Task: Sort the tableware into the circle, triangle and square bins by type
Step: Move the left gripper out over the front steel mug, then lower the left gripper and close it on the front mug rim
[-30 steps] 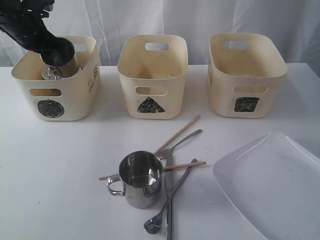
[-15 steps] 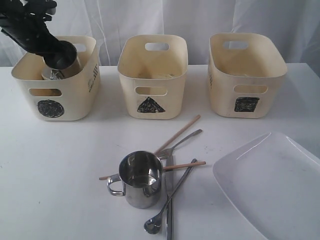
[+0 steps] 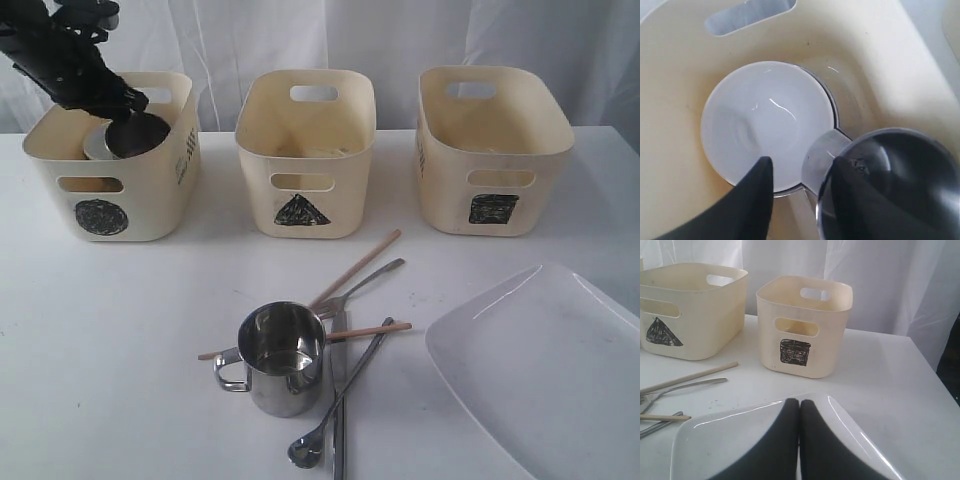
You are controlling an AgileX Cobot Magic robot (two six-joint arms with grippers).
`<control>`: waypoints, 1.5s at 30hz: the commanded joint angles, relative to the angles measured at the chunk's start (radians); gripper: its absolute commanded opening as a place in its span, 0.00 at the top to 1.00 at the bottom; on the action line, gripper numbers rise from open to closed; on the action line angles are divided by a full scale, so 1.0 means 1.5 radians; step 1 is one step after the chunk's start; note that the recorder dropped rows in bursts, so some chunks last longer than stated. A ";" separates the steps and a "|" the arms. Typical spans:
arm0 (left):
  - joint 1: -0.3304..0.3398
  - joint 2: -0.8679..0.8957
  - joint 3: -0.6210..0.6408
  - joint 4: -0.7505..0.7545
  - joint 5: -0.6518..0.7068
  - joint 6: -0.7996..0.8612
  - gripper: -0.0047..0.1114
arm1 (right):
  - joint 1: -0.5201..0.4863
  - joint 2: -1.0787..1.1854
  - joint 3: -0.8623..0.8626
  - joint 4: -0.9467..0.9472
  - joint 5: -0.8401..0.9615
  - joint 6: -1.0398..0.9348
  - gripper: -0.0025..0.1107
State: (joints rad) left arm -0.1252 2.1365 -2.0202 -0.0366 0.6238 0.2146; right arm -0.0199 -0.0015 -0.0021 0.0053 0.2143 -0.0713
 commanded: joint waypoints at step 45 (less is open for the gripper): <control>-0.284 -0.185 0.283 -0.199 0.266 0.069 0.40 | 0.000 0.001 0.001 0.002 -0.004 0.000 0.98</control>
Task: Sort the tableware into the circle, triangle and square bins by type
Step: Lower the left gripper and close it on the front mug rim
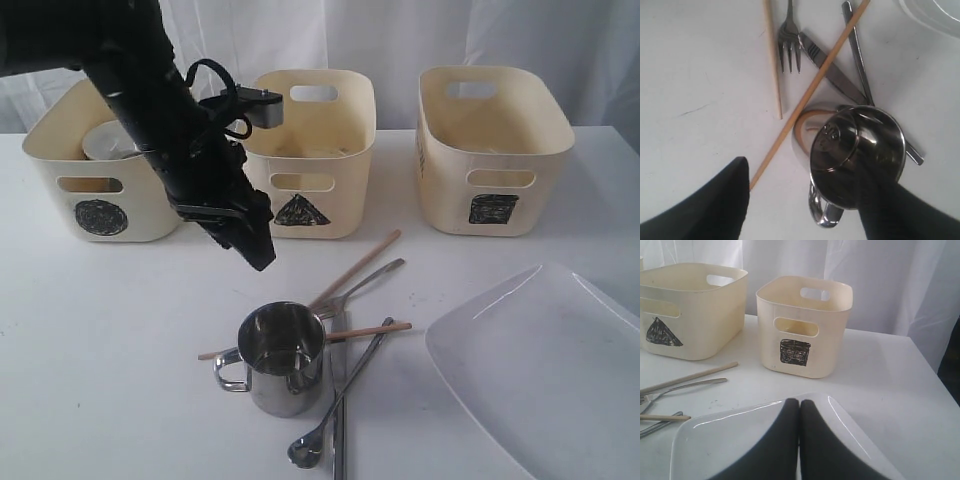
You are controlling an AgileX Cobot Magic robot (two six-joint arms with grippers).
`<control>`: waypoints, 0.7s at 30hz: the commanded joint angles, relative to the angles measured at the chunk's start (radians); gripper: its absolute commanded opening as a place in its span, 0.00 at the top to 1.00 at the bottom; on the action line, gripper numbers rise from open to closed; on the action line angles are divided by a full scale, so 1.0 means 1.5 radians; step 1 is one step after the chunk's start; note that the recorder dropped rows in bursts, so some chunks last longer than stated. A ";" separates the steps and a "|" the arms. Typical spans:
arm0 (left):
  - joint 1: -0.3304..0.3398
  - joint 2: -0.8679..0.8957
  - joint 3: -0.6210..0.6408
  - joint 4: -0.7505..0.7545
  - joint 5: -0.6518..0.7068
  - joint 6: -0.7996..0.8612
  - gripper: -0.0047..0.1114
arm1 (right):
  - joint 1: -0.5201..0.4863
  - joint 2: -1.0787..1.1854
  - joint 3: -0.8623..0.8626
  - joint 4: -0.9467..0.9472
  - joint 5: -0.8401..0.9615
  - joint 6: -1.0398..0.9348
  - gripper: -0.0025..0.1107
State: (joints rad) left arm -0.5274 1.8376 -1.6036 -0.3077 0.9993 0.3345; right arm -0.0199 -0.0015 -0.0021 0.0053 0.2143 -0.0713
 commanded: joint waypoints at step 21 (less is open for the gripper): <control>-0.062 0.088 0.007 0.032 0.023 -0.048 0.40 | 0.000 0.001 0.001 0.002 -0.004 0.000 0.98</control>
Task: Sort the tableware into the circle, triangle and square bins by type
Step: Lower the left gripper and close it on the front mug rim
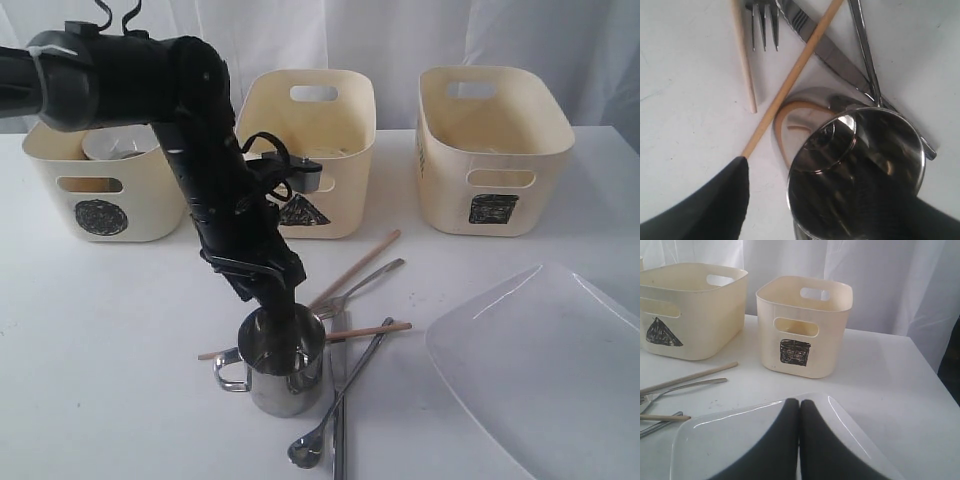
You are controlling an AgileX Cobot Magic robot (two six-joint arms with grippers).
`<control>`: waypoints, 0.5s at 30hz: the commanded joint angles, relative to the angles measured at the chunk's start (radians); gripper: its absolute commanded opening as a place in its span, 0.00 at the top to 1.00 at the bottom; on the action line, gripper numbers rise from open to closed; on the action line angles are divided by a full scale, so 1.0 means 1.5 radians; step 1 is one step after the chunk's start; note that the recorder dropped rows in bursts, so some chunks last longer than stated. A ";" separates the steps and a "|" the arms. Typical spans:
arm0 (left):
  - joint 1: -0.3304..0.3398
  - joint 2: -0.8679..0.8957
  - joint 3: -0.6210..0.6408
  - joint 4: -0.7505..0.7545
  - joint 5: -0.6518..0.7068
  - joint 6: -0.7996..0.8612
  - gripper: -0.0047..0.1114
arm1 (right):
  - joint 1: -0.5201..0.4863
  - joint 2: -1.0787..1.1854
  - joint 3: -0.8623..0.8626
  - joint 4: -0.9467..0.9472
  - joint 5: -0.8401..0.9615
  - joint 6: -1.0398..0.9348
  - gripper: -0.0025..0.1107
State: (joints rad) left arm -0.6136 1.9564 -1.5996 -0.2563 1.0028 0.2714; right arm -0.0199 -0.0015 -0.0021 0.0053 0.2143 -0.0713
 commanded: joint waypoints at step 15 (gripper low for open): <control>-0.005 0.033 0.004 -0.003 0.028 -0.006 0.41 | 0.000 0.001 0.001 0.002 -0.004 0.000 0.98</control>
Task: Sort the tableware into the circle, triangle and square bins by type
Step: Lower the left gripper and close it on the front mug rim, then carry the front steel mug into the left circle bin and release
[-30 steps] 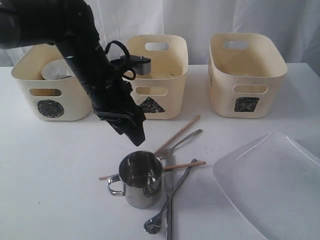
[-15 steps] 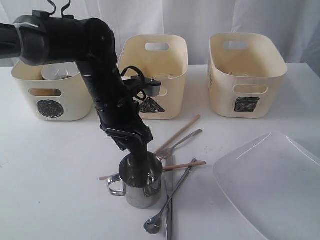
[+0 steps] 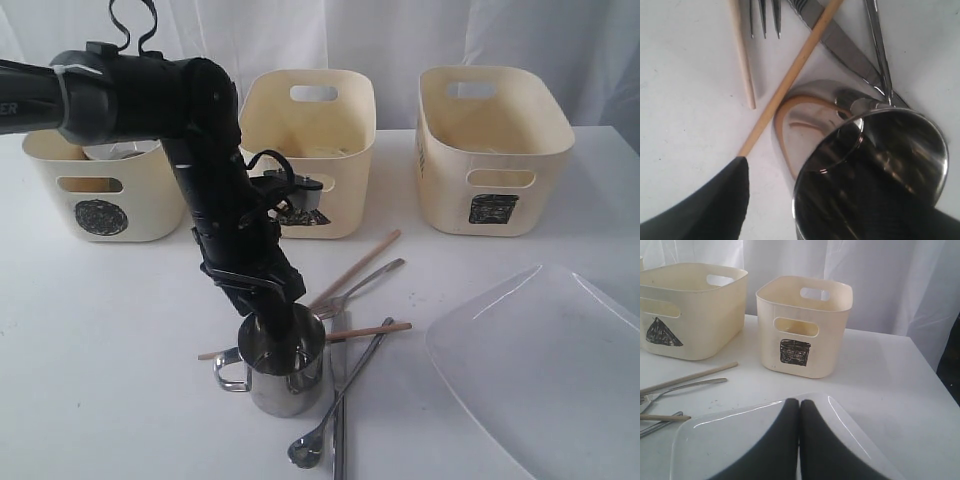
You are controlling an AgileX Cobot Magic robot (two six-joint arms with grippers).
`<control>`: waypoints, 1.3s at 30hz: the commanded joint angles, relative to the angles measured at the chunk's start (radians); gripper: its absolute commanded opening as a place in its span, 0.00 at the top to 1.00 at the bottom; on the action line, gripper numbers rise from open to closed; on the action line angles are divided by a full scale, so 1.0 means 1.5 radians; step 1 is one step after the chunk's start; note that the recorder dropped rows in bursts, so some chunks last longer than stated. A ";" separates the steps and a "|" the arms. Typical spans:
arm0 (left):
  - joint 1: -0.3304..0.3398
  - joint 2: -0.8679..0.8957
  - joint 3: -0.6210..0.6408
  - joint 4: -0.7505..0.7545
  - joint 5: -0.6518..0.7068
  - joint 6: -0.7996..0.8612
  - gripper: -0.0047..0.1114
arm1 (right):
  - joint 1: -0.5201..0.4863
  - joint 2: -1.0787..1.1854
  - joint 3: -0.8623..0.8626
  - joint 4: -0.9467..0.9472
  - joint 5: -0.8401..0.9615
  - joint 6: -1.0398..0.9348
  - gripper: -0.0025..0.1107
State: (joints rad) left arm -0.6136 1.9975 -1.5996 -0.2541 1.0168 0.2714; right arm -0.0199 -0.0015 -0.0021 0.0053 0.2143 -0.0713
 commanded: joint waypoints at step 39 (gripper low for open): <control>0.062 -0.247 0.003 0.181 0.004 -0.040 0.96 | 0.000 0.001 0.001 0.002 -0.004 0.000 0.98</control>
State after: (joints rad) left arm -0.5469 1.6856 -1.5996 -0.0324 1.0359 0.2494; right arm -0.0199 -0.0015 -0.0021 0.0053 0.2143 -0.0713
